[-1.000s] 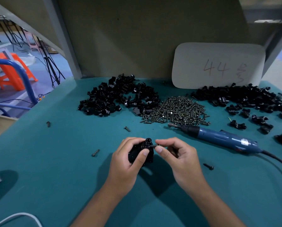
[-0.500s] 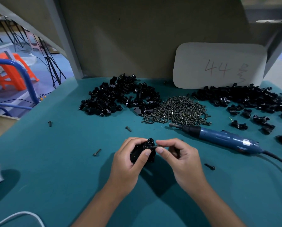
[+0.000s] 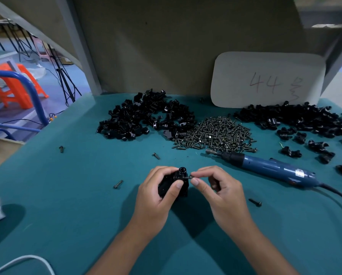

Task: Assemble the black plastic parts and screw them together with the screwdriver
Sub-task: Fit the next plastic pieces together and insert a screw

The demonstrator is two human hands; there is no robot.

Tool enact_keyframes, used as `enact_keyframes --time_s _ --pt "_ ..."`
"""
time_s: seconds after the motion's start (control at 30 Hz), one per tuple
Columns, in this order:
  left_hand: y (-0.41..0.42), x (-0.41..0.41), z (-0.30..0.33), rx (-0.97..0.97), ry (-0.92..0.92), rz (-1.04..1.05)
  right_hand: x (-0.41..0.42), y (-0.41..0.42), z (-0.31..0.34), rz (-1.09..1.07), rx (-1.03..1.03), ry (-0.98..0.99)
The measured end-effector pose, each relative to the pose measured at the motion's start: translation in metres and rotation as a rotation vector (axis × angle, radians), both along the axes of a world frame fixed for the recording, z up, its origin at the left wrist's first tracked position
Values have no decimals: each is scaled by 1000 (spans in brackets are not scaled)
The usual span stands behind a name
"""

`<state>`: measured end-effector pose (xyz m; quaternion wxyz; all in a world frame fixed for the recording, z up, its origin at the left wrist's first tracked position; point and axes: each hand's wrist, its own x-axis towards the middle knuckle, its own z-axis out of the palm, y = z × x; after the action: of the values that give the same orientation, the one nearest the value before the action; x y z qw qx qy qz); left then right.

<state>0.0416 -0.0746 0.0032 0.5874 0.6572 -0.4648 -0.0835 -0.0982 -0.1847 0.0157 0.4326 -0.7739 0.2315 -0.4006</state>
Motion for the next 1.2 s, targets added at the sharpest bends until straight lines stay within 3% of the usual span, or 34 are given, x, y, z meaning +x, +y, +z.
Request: enact_keyframes --time_s 0.73,0.93,1.2 --pt "0 -5 -1 13 -59 -66 11 8 -6 -4 -348 222" --pt "0 -2 2 11 -31 -49 5 1 -7 24 -275 256" --pt "1 -1 2 17 -11 -68 4 -5 -7 -24 -569 110"
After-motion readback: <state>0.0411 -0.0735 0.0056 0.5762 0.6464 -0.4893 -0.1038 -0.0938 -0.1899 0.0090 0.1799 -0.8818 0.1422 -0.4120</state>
